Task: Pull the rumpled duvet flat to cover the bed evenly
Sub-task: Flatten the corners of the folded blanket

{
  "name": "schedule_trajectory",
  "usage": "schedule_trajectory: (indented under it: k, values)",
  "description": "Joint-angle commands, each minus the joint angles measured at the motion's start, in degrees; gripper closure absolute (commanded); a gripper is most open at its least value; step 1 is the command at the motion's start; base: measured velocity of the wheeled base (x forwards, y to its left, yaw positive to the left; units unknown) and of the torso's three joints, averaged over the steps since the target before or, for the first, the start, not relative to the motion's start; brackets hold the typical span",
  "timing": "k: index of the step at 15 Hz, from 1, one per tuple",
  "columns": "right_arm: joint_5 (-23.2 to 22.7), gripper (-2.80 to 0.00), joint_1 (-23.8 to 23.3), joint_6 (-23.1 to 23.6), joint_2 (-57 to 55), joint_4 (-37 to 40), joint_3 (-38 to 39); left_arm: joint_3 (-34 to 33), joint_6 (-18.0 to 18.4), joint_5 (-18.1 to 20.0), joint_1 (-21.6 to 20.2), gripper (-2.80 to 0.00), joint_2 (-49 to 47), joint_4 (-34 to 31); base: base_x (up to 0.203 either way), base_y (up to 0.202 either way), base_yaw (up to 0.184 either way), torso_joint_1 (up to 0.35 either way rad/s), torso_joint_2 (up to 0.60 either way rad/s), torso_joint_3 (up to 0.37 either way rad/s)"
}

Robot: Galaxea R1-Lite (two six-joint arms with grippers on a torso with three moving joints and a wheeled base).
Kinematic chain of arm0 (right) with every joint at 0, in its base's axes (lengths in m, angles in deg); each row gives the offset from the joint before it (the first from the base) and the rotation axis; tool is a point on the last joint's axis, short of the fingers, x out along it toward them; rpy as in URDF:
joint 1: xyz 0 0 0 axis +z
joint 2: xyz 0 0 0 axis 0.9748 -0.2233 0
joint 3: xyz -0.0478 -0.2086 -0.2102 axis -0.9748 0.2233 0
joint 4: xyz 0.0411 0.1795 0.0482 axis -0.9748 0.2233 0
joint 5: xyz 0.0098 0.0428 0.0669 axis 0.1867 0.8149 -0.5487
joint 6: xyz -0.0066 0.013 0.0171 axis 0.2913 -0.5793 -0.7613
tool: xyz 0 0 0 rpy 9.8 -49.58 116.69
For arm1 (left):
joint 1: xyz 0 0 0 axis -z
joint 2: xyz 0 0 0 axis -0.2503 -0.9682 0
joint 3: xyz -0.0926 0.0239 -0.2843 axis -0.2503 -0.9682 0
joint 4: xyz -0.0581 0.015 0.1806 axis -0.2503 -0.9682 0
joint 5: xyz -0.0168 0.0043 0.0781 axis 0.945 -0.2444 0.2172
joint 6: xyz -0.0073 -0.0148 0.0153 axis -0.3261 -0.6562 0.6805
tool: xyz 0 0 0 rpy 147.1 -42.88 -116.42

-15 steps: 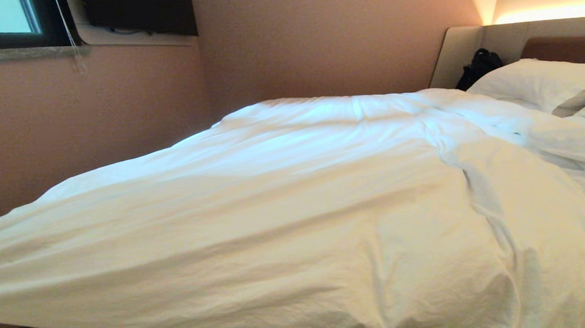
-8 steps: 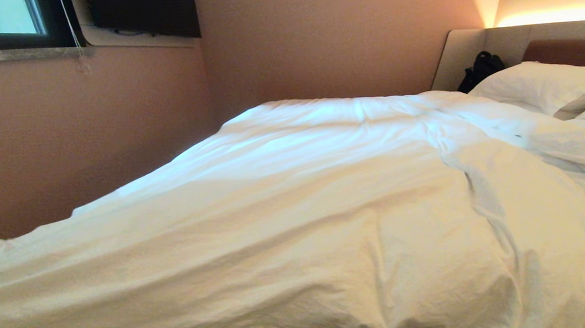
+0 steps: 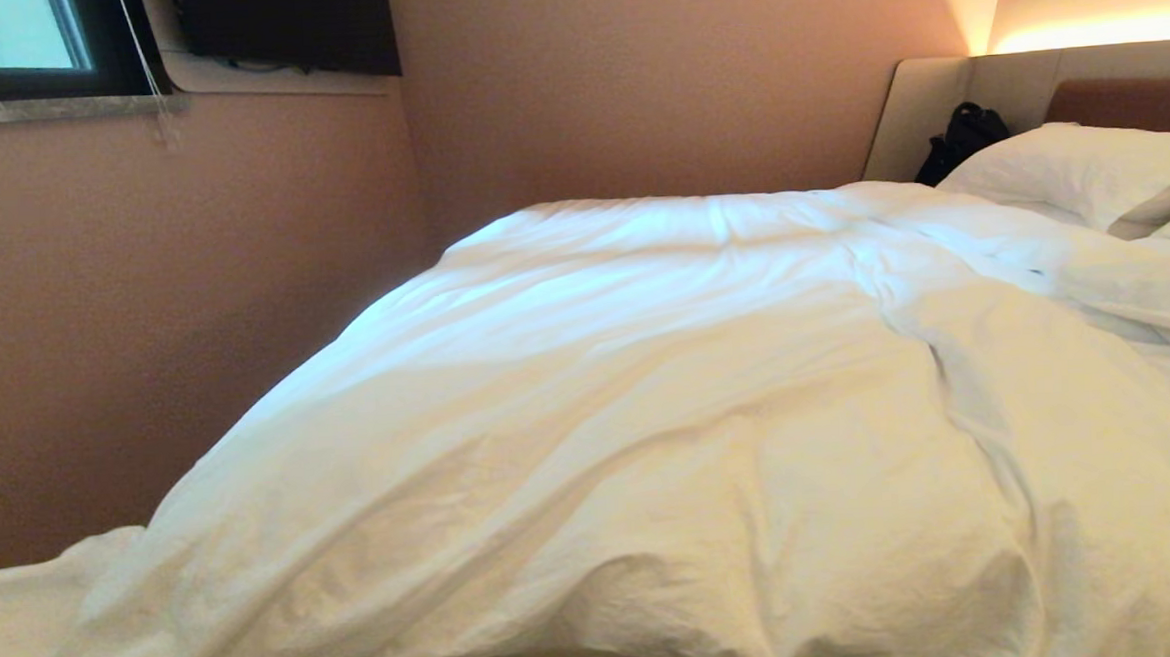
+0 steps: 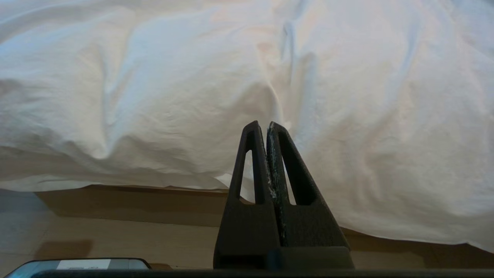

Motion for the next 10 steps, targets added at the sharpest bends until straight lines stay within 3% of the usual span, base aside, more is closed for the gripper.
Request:
schedule_trajectory:
  k: [1, 3, 6, 10]
  values:
    - [0.02, 0.00, 0.05, 0.00, 0.02, 0.03, -0.03, -2.98, -0.08, 0.95, 3.00, -2.80, 3.20, 0.09, 0.000, 0.000, 0.000, 0.000, 0.00, 0.000]
    - [0.02, 0.00, 0.05, 0.00, 0.02, 0.03, 0.05, -4.63, -0.63, 3.38, 5.07, -2.80, 5.98, 0.12, 0.000, 0.000, 0.000, 0.000, 0.00, 0.000]
    - [0.02, 0.00, 0.05, 0.00, 0.02, 0.03, -0.04, -5.40, -1.82, 10.69, 6.30, -2.80, 10.83, -0.44, 0.000, 0.000, 0.000, 0.000, 0.00, 0.000]
    - [0.02, 0.00, 0.05, 0.00, 0.02, 0.03, 0.05, -4.52, -8.44, 16.71, 9.65, -2.80, 17.61, 0.01, 0.000, 0.000, 0.000, 0.000, 0.00, 0.000]
